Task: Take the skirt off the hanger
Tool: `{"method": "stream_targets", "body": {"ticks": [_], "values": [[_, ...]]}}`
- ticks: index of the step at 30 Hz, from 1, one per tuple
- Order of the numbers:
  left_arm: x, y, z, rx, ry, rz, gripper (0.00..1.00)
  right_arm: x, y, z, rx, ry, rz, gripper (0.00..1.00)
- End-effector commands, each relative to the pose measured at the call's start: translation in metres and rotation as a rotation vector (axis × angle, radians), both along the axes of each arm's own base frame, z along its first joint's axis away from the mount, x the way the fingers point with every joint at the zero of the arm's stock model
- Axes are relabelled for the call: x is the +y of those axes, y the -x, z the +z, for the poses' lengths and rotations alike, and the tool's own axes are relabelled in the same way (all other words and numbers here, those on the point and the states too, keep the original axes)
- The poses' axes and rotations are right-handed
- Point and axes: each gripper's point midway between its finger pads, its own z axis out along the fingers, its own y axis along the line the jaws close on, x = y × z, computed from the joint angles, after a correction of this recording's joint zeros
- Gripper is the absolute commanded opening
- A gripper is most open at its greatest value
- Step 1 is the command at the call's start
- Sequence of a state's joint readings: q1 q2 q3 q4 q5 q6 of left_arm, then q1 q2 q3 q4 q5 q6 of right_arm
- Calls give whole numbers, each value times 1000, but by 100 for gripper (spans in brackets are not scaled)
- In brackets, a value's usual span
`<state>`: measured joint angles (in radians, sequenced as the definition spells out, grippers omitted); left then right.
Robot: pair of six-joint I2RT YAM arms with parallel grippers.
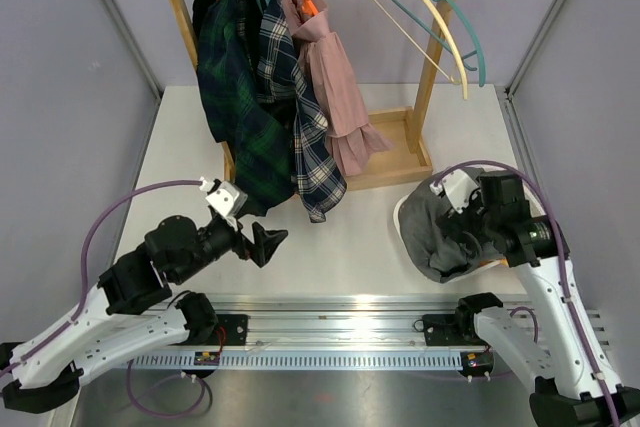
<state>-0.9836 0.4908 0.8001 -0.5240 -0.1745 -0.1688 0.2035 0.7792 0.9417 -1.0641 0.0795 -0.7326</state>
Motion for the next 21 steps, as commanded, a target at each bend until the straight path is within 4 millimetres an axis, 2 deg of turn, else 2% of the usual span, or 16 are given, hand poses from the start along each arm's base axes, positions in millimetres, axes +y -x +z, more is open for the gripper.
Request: {"method": "stream_targets", "body": {"ticks": [1,2,3,4,5,6,7,8,10,11,13,16,18,20,21], "values": [[5,-4,24,-14,35,41,99,-15,6,30,-24,41,-73,99],[7,-4,23,-5,26,51,99,-13,5,44,-49,16,-87,100],[6,-5,23,0,16,54,99,-10,5,50,-52,-5,-89,100],[7,-5,30,-5,26,58,99,-1,5,55,-49,-51,-70,99],[10,-6,31,0,21,71,99,5,1,70,-65,-89,-64,99],[11,-7,34,0,22,78,99,13,2,74,-50,-145,-84,99],[13,-9,35,2,21,98,99,29,1,79,-30,-222,-49,99],[22,-13,41,-1,30,152,99,38,-4,91,-22,-281,-61,99],[29,-17,44,6,31,201,99,54,-13,101,-5,-368,-70,100],[35,-18,49,4,33,233,99,59,-24,108,-5,-414,-114,99],[42,-20,52,9,37,267,99,71,-34,120,-24,-460,-66,99],[58,-22,57,7,48,343,99,83,-46,142,-90,-501,13,99],[76,-25,61,10,71,433,99,88,-60,153,-138,-564,-30,99],[91,-27,61,12,82,513,99,83,-78,159,-186,-622,-171,99],[98,-27,65,11,98,539,99,69,-87,159,-225,-601,-274,100]]}}
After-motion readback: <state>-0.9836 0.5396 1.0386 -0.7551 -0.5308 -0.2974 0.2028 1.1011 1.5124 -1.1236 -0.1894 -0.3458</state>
